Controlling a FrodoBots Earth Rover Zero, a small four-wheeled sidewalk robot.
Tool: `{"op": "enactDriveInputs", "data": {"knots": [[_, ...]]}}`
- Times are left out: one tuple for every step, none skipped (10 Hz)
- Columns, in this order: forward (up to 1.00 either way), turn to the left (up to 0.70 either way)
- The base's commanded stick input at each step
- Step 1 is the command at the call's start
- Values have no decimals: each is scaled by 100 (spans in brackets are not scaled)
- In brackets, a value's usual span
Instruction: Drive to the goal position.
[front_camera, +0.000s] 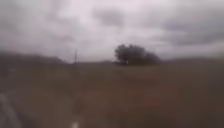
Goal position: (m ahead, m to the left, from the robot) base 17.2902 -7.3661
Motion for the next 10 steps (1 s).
{"op": "enactDriveInputs", "data": {"knots": [[70,0],[70,0],[70,0],[70,0],[70,0],[70,0],[70,0],[70,0],[70,0],[70,1]]}}
